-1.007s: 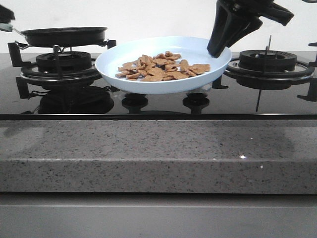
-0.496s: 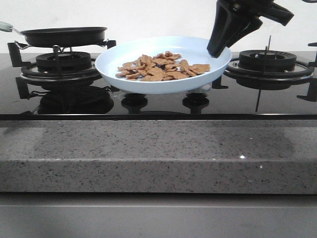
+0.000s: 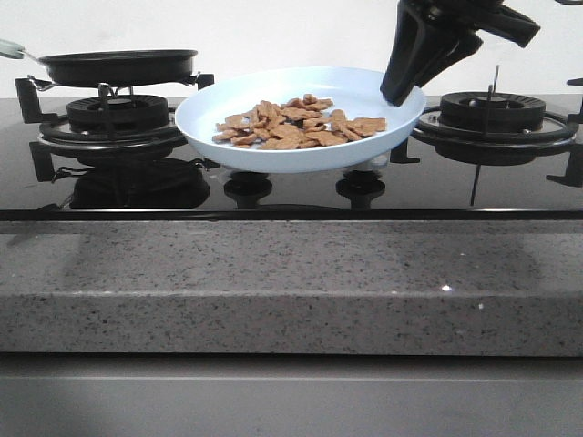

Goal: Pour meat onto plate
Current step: 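Lower the empty pan back onto its burner with the left gripper, then lower the plate of meat between the knobs and open the right gripper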

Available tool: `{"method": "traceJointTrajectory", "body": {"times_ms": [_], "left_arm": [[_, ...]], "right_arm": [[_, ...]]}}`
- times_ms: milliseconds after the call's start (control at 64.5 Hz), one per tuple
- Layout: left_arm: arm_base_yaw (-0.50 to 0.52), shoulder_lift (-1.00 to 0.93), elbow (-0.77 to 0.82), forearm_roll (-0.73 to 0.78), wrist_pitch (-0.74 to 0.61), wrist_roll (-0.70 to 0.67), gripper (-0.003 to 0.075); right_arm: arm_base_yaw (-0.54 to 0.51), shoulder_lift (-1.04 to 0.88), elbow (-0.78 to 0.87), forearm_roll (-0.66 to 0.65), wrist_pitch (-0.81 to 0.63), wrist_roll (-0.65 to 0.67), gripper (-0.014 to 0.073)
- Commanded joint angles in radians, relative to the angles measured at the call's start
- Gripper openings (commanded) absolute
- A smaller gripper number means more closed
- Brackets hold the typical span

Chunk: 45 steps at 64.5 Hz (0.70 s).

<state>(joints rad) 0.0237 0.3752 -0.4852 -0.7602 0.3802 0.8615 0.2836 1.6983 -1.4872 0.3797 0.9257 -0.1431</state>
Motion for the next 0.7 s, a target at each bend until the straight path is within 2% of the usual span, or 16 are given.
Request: {"method": "traceJointTrajectory", "body": {"times_ms": [0, 682], "left_arm": [[-0.007, -0.006, -0.022, -0.044, -0.053, -0.003, -0.002], [-0.007, -0.006, -0.022, -0.064, -0.07, -0.003, -0.002]], "right_arm": [[-0.003, -0.054, -0.021, 0.035, -0.035, -0.007, -0.006], [-0.003, -0.05, -0.021, 0.048, -0.044, -0.007, -0.006]]}}
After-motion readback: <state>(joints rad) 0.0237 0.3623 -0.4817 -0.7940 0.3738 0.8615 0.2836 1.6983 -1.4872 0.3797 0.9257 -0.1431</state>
